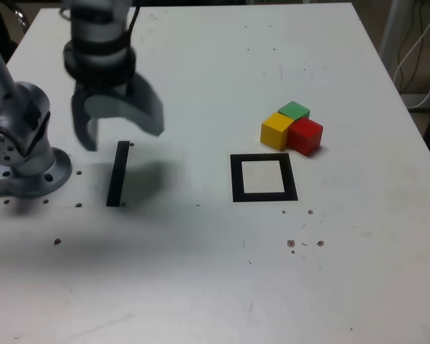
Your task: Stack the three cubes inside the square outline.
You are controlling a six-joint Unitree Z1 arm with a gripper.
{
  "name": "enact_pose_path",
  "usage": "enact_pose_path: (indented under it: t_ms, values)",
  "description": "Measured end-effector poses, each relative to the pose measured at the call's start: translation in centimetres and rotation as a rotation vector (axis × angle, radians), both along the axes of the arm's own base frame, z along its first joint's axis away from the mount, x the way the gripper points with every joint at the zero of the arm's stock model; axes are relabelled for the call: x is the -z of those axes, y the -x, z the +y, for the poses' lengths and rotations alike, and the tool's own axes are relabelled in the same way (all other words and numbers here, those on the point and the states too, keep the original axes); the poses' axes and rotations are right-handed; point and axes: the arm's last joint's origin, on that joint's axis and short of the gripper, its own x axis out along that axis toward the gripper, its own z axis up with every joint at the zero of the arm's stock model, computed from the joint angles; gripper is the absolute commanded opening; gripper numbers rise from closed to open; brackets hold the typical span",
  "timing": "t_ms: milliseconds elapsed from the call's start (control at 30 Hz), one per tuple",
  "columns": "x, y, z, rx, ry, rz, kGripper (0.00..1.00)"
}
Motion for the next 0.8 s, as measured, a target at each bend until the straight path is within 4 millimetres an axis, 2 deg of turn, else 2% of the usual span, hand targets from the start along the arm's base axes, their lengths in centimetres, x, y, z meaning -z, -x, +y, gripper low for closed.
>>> enact_pose_path:
  t_ms: [167, 433, 700, 800]
  values:
    - [-2.7, -2.1, -0.3, -0.025, -0.009, 0.019, 0.93]
    - [-5.7, -7.3, -0.9, -0.096, -0.003, -0.048, 0.93]
    - [-5.3, -14.4, -1.8, -0.104, 0.028, -0.008, 0.93]
    - [-5.1, -16.5, -2.0, -0.109, 0.031, 0.012, 0.93]
